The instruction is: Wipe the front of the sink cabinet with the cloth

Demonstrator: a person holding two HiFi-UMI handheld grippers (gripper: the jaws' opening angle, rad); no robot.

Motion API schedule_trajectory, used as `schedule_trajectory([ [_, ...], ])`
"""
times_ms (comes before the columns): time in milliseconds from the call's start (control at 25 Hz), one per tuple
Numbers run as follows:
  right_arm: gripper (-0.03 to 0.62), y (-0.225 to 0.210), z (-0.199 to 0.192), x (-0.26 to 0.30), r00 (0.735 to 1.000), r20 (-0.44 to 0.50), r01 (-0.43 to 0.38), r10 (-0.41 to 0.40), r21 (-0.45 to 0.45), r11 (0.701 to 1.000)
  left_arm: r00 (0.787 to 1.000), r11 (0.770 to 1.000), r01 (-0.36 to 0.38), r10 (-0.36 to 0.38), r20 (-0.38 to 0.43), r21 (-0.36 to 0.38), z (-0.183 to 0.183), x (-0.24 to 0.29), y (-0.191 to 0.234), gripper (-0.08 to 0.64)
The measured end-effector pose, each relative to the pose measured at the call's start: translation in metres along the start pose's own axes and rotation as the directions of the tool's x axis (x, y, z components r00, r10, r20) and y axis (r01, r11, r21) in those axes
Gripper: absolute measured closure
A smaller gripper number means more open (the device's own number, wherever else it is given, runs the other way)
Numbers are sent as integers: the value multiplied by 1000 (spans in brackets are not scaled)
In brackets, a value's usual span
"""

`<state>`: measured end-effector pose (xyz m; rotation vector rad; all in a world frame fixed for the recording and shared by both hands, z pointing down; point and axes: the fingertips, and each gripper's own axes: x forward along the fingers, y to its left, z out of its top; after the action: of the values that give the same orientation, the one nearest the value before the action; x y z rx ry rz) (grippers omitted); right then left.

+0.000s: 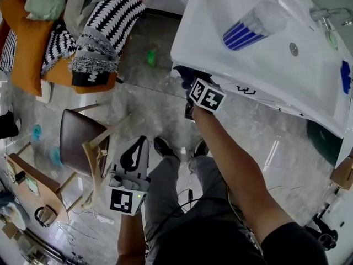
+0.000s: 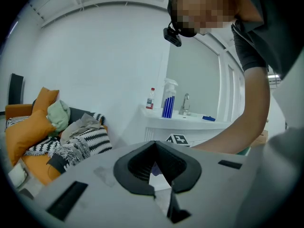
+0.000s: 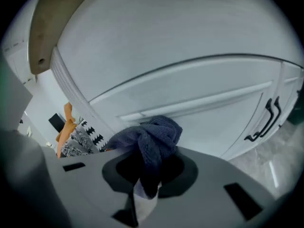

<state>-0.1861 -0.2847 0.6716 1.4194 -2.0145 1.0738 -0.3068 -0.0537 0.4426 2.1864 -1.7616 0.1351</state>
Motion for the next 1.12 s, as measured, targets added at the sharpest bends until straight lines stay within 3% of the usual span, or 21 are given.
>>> schedule_trajectory([
  [120, 545, -23, 0, -5, 998, 60, 22, -19, -53, 998, 1000, 1000, 7, -6, 10, -20, -6, 5, 3, 555],
  [320, 545, -142, 28, -56, 963, 187, 217, -196, -99, 971, 1000, 999, 21, -21, 19, -37, -17, 9, 6, 555],
  [440, 545, -164, 34, -62, 952, 198, 261, -234, -121, 958, 1000, 998, 12, -12, 9, -57, -25, 9, 7, 555],
  [560, 545, -129, 13, -30, 973, 137, 205, -186, -136, 969, 1000, 998, 1, -1, 1, -66, -31, 8, 10, 555],
  [720, 545, -51, -32, 29, 999, 43, 36, -29, -163, 986, 1000, 997, -13, 12, -15, -70, -44, 10, 14, 556],
  [840, 545, -36, -48, 54, 1000, 10, -25, 25, -38, 999, 1000, 997, -22, 21, -17, -75, -58, 15, 15, 556],
  [960, 545, -86, -54, 54, 999, -2, 39, -39, 44, 998, 999, 996, -38, 37, -8, -82, -73, 19, 15, 556],
  [1120, 545, -185, -48, 34, 980, 31, 198, -197, -54, 979, 998, 997, -56, 55, -15, -51, -99, 28, 12, 557],
])
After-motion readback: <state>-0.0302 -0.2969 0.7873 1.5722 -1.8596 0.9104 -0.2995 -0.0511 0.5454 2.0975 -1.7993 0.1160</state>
